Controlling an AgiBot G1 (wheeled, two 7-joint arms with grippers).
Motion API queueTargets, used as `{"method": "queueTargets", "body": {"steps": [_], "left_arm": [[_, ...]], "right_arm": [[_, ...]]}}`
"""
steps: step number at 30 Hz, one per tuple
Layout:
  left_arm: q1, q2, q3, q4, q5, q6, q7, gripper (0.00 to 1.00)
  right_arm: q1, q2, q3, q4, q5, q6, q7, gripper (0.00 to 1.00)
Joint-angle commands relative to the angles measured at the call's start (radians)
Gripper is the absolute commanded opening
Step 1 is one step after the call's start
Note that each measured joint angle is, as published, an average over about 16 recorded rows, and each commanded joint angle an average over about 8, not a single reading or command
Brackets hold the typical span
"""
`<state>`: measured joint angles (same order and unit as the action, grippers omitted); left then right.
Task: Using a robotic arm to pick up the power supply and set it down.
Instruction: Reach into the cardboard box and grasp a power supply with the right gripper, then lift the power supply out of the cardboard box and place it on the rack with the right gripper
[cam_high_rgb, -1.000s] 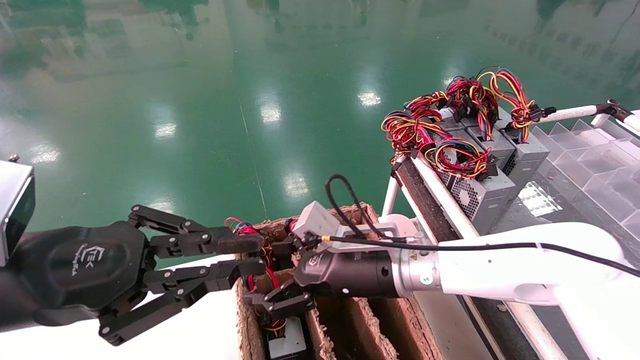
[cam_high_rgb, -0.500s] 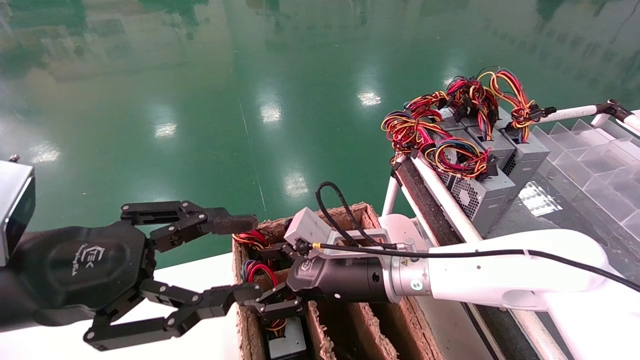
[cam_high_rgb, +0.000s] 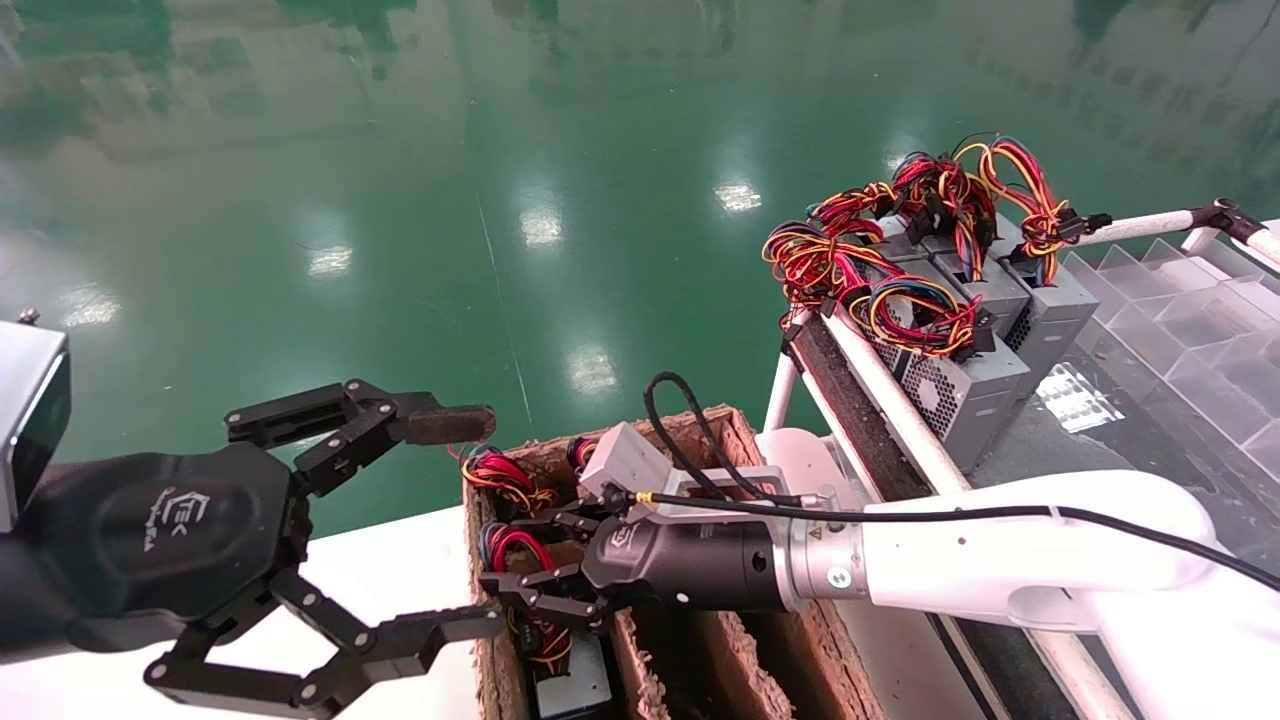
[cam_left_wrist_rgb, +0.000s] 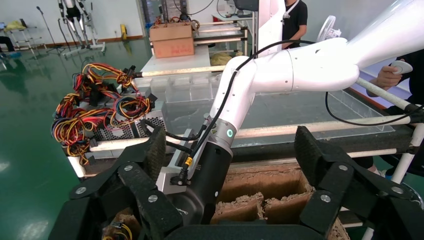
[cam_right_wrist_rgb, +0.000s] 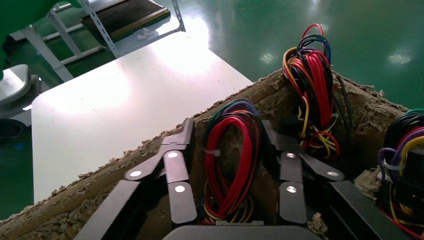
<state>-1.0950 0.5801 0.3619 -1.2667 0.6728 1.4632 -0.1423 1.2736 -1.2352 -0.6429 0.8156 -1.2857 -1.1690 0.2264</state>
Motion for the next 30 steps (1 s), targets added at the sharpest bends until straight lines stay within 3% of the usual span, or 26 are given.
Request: {"method": "queueTargets", "body": {"steps": [1,18,30], "left_arm": [[0.0,0.0,0.0,0.0,0.0,0.0,0.0,1.0],[0.0,0.0,0.0,0.0,0.0,0.0,0.0,1.0],[0.0,0.0,0.0,0.0,0.0,0.0,0.0,1.0]], "right_arm": [[0.0,-0.002,0.002,-0.009,0.005,-0.002,-0.008,0.0],[-0.01,0.012,0.021,-0.042,0.046,-0.051,-0.051,0.0],[-0.048,0.1,0.092,0.009,0.169,-0.123,-0.047,0.0]]}}
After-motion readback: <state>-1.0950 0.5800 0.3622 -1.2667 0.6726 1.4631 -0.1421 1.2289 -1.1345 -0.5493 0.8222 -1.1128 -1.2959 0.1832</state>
